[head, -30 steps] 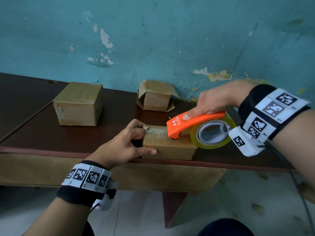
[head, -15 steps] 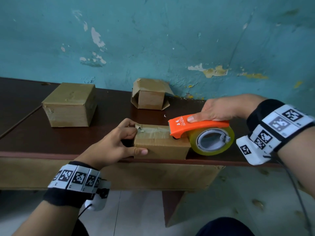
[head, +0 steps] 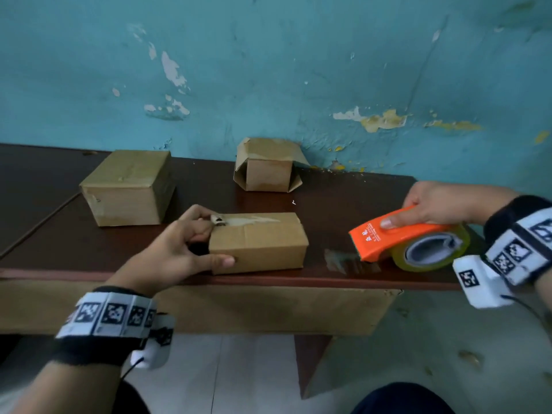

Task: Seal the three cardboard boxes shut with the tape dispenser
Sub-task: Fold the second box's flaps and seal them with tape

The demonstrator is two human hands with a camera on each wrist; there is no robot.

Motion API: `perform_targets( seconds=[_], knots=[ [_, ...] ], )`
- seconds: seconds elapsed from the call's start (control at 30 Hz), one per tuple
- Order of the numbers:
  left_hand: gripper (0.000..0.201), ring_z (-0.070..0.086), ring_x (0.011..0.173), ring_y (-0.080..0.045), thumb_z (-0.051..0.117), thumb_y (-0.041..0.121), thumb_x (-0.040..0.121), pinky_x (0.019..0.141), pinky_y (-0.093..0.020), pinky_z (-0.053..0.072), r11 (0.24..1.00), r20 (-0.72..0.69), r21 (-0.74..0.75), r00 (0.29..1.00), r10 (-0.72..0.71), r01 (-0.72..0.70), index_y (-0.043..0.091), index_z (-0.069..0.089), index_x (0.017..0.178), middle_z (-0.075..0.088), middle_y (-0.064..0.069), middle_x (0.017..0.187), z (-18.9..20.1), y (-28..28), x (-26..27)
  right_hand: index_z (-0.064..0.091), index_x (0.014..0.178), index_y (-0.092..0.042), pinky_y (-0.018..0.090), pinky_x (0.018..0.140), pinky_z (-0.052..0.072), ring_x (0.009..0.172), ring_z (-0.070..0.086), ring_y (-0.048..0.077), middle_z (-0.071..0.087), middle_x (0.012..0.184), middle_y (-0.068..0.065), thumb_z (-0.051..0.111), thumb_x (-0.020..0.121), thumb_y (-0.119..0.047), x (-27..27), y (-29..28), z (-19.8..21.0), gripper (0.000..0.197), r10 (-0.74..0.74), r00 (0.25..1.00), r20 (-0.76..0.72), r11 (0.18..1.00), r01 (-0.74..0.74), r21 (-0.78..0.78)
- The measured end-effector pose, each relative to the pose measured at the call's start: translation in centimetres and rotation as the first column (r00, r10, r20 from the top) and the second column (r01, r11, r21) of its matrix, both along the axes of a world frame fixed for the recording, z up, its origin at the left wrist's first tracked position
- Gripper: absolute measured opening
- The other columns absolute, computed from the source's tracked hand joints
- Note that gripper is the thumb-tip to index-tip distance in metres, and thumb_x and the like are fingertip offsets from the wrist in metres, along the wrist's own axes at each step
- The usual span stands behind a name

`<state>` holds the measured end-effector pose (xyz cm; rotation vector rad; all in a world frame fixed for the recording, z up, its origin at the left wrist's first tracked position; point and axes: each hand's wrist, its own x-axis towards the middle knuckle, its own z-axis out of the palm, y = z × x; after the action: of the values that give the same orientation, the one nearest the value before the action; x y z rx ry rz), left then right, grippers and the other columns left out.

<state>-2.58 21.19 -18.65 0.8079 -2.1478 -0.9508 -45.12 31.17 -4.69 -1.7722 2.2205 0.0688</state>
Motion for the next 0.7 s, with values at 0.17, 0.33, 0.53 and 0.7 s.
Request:
perform_targets(
  seconds=[0.17, 0.33, 0.53, 0.7],
  knots=[
    [0.026, 0.061, 0.116, -0.01, 0.09, 0.041, 0.071, 0.095, -0.01, 0.047, 0.999, -0.017, -0.04, 0.999, -0.028, 0.027, 0.033, 0.078, 0.092, 0.056, 0.021, 0.116, -0.1, 0.1, -0.8, 0.064, 0.055, -0.016, 0.029, 0.057, 0.039, 0.047, 0.052, 0.017, 0.06, 0.054, 0.004, 0.069, 0.041, -0.094, 0.7, 0.0, 0.6, 0.079, 0.024, 0.995, 0.102, 0.999, -0.022, -0.025],
    [0.037, 0.061, 0.116, -0.009, 0.089, 0.043, 0.069, 0.097, -0.016, 0.049, 0.997, -0.013, -0.074, 1.0, -0.013, 0.012, 0.013, 0.076, 0.087, 0.055, 0.017, 0.114, -0.6, -0.5, -1.3, 0.07, 0.063, -0.009, 0.024, 0.053, 0.044, 0.049, 0.056, 0.017, 0.064, 0.058, 0.009, 0.077, 0.054, -0.084, 1.8, 0.7, 1.5, 0.076, 0.077, 0.972, 0.222, 0.997, -0.068, -0.048],
    [0.063, 0.062, 0.115, -0.011, 0.086, 0.061, 0.068, 0.097, -0.018, 0.05, 0.992, -0.008, -0.124, 1.0, 0.001, -0.002, 0.001, 0.069, 0.079, 0.054, 0.012, 0.114, -1.4, -1.2, -1.6, 0.068, 0.066, 0.004, 0.02, 0.05, 0.043, 0.048, 0.055, 0.018, 0.064, 0.059, 0.011, 0.071, 0.054, -0.083, 2.7, 0.8, 1.4, 0.088, 0.097, 0.954, 0.283, 0.995, -0.085, -0.055],
    [0.028, 0.06, 0.117, -0.011, 0.089, 0.053, 0.073, 0.099, -0.018, 0.049, 0.994, -0.016, -0.102, 0.999, -0.034, 0.032, 0.033, 0.077, 0.087, 0.055, 0.016, 0.114, -0.6, -0.2, -1.9, 0.074, 0.066, -0.007, 0.02, 0.051, 0.045, 0.048, 0.058, 0.017, 0.067, 0.06, 0.01, 0.072, 0.053, -0.082, 3.1, 1.5, 1.9, 0.077, 0.068, 0.952, 0.297, 0.997, -0.059, -0.04]
  ],
)
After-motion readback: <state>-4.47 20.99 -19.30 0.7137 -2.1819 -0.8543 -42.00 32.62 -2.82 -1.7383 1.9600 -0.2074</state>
